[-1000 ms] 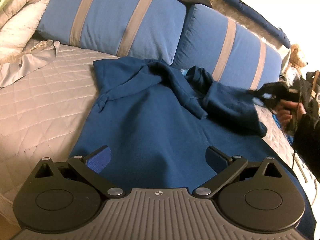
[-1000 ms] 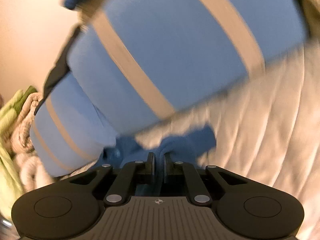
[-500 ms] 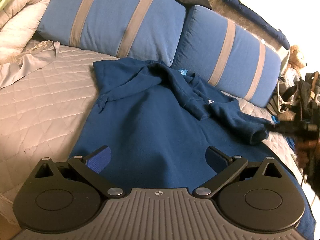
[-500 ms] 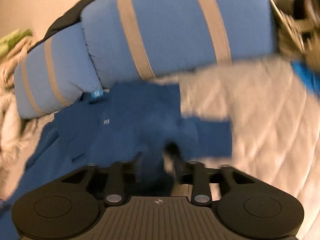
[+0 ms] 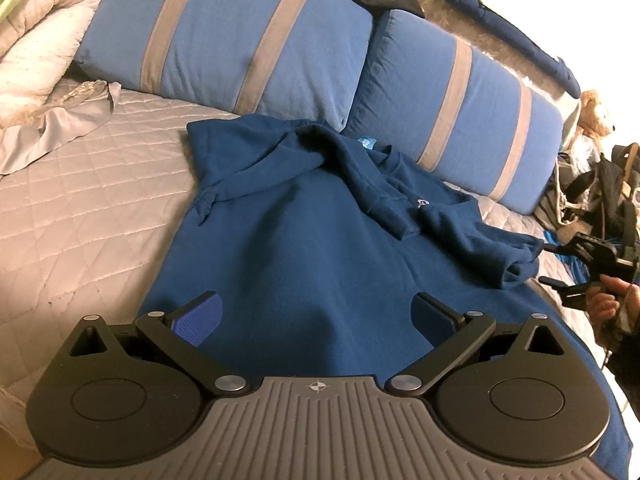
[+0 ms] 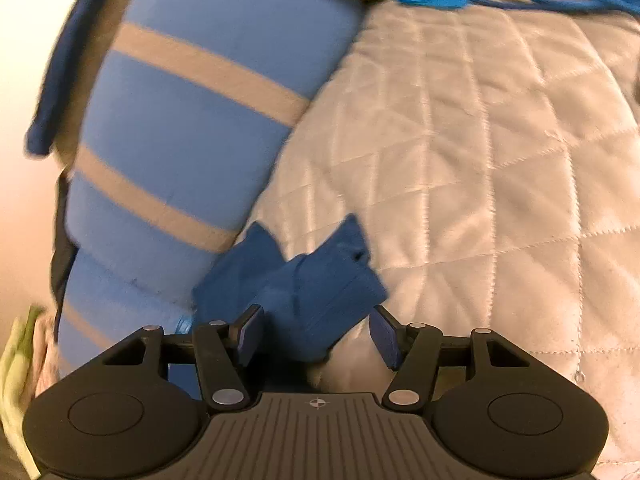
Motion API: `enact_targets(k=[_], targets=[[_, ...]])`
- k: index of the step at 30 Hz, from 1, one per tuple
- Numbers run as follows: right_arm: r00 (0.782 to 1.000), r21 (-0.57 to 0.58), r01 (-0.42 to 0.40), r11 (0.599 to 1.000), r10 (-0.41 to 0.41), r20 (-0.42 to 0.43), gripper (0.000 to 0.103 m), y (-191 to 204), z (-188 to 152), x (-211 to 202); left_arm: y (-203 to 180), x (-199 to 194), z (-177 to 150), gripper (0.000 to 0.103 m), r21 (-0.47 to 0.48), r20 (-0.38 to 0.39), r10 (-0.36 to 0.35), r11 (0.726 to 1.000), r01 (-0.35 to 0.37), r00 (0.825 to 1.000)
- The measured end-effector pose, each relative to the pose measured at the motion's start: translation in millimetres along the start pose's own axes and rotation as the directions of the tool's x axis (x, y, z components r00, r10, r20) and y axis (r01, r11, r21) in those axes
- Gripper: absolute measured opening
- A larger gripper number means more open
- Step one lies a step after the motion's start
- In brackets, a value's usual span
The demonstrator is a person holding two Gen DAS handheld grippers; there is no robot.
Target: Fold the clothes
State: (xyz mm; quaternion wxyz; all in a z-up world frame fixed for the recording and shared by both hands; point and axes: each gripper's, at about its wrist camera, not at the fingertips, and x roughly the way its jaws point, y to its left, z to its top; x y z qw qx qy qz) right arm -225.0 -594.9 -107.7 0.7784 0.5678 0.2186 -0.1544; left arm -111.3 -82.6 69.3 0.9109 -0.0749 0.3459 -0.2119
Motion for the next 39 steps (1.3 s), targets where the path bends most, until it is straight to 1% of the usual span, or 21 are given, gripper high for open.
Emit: enact_targets(k=[5,7,9,11,12,15,17,19,21,23,26,29,31,32,35,37,39], targets=[[0.998,0.029,0.057,0.998,-0.058,0.029,0.057,-3,4,12,1,0,1,0.103,-0.003,-0.001,-0.004,1.000,0.004,1.000],[0.995,0.012,0.090,0.996,-0.091,0.038,0.053,2,6,18,2,0,1,0.103,-0.004,-0.001,-0.005,1.000,0.005,1.000],[0.989,-0.054,0.146,0.988,-0.144,0.039,0.034,10,7,25,2,0,0,0.103,-0.005,0.000,-0.004,1.000,0.004,1.000],[0.985,-0.134,0.174,0.975,-0.172,0.030,0.019,17,8,31,2,0,0,0.103,-0.006,0.000,-0.004,1.000,0.004,1.000],[0.983,-0.163,0.182,0.970,-0.179,0.036,0.017,20,9,33,2,0,0,0.103,-0.006,0.000,-0.003,1.000,0.003,1.000],[0.977,-0.281,0.208,0.937,-0.189,0.095,0.013,35,16,27,1,0,0,0.103,-0.005,-0.001,-0.003,1.000,0.003,1.000],[0.970,-0.353,0.233,0.906,-0.189,0.156,0.012,46,26,20,1,0,0,0.103,-0.004,-0.001,-0.002,1.000,0.002,1.000],[0.964,-0.412,0.244,0.878,-0.171,0.205,0.012,57,39,9,1,0,0,0.103,-0.003,-0.001,-0.001,1.000,0.001,1.000],[0.947,-0.461,0.283,0.841,-0.169,0.274,0.012,69,52,-5,1,0,0,0.103,-0.003,-0.001,0.000,1.000,0.000,1.000],[0.920,-0.508,0.341,0.791,-0.171,0.353,0.012,79,68,-22,1,0,0,0.103,-0.003,-0.001,0.001,1.000,-0.001,1.000],[0.869,-0.523,0.434,0.734,-0.186,0.459,0.011,85,95,-55,1,0,0,0.103,-0.005,-0.002,-0.001,1.000,0.001,1.000],[0.815,-0.503,0.508,0.699,-0.201,0.544,0.011,85,127,-94,2,0,1,0.103,-0.007,-0.001,-0.004,1.000,0.004,1.000],[0.768,-0.476,0.566,0.673,-0.221,0.601,0.011,84,143,-119,3,0,1,0.103,-0.008,0.000,-0.005,1.000,0.005,1.000],[0.741,-0.452,0.593,0.666,-0.234,0.629,0.011,81,152,-134,3,0,1,0.103,-0.009,0.001,-0.006,1.000,0.006,1.000],[0.684,-0.387,0.645,0.659,-0.272,0.677,0.011,69,171,-168,4,-1,0,0.103,-0.013,0.003,-0.010,1.000,0.010,1.000],[0.662,-0.360,0.668,0.651,-0.299,0.688,0.011,55,180,-182,4,-1,0,0.103,-0.015,0.005,-0.011,1.000,0.011,1.000],[0.634,-0.348,0.704,0.619,-0.327,0.701,0.011,42,180,-187,4,-1,-1,0.103,-0.016,0.007,-0.010,1.000,0.011,1.000]])
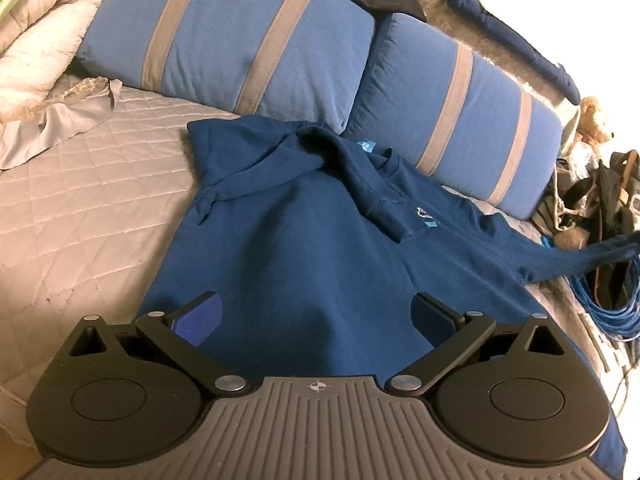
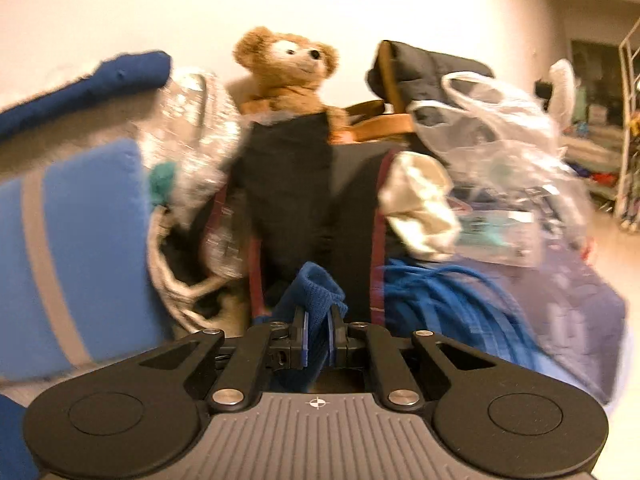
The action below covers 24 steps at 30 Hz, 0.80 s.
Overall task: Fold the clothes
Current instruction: 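Grasp the cuff with the right tool, pull the sleeve straight, release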
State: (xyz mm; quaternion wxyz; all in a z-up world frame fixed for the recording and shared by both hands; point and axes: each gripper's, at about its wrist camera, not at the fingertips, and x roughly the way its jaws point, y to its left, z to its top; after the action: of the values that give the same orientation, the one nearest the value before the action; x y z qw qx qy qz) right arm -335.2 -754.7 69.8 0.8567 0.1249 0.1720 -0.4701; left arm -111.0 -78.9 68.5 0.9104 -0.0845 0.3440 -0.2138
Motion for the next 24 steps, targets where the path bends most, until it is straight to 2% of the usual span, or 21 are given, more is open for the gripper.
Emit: enact_targets(k=[5,10,12,13,15,16,18,21,24], targets=[[0.996,-0.004,0.076,0.997,-0.077,-0.050,0.011,-19,-29,4,0,-1,0,0.103,-0.003,0.003,-0.001,1.000,0.001,1.000],[0.988,-0.052,0.125,0.991,-0.130,-0.089,0.012,-17,-56,3,1,-1,0,0.103,-0.008,0.004,-0.006,1.000,0.006,1.000],[0.983,-0.077,0.144,0.987,-0.152,-0.108,0.015,-11,-63,2,2,-1,1,0.103,-0.009,0.005,-0.007,1.000,0.007,1.000],[0.978,-0.098,0.159,0.982,-0.170,-0.119,0.025,-7,-66,1,2,-1,1,0.103,-0.009,0.005,-0.007,1.000,0.007,1.000],[0.970,-0.134,0.202,0.970,-0.217,-0.113,0.060,2,-71,-3,2,-1,1,0.103,-0.010,0.006,-0.007,1.000,0.007,1.000],[0.971,-0.135,0.201,0.970,-0.216,-0.105,0.068,5,-73,-6,2,-1,0,0.103,-0.010,0.006,-0.007,1.000,0.007,1.000],[0.981,-0.110,0.153,0.982,-0.164,-0.106,0.087,15,-77,-17,2,-1,0,0.103,-0.009,0.007,-0.007,1.000,0.007,1.000],[0.989,-0.089,0.014,0.996,-0.027,-0.145,0.098,40,-83,-32,2,-1,0,0.103,-0.008,0.006,-0.005,1.000,0.005,1.000],[0.973,-0.077,-0.143,0.987,0.126,-0.192,0.103,73,-90,-49,1,-1,0,0.103,-0.002,0.007,0.002,1.000,-0.002,1.000]])
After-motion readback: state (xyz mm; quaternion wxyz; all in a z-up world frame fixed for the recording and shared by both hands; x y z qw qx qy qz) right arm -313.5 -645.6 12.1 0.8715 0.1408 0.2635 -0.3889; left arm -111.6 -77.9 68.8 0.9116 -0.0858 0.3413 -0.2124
